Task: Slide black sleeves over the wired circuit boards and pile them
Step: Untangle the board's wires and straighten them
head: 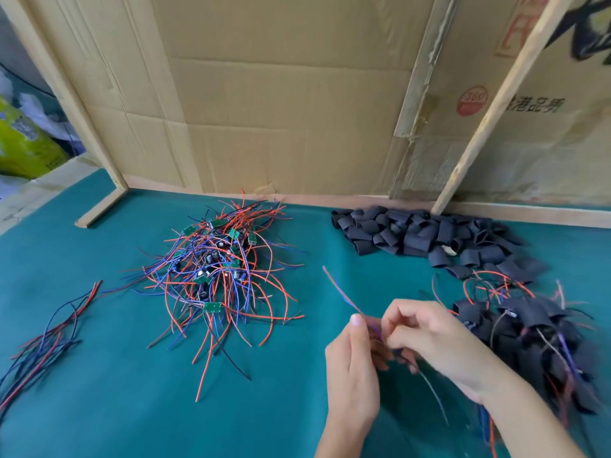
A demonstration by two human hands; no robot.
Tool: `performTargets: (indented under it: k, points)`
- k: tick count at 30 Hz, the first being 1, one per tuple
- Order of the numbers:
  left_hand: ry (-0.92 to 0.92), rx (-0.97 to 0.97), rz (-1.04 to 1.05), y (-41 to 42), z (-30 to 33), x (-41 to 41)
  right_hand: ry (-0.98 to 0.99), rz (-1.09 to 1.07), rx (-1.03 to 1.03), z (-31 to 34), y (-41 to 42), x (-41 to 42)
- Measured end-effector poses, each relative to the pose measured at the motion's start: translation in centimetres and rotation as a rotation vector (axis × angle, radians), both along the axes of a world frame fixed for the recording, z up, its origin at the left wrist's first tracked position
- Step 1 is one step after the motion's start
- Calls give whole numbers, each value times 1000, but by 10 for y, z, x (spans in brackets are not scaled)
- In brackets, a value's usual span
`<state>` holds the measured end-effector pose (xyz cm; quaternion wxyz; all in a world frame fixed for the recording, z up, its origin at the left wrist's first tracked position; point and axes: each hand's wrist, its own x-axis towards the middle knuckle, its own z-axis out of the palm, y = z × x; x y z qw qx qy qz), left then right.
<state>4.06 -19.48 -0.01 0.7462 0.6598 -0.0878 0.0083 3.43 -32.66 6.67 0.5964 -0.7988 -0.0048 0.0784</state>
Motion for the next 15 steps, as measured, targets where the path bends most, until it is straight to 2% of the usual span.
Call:
performTargets:
  k: [4, 7, 10, 12, 15]
  points:
    - [-59, 140, 80, -2, 2, -1, 75, 111, -123, -1, -10, -1]
    - [-33, 129, 82, -3, -2, 1, 99, 185, -286, 12, -22, 14]
    - [25, 115, 74, -5, -1, 1, -66, -129, -443, 13, -34, 51]
    - [47, 114, 89, -6, 0, 0, -148, -289, -698, 11, -40, 84]
    - [70, 106, 96, -7, 3, -1, -33, -270, -975, -1, -48, 127]
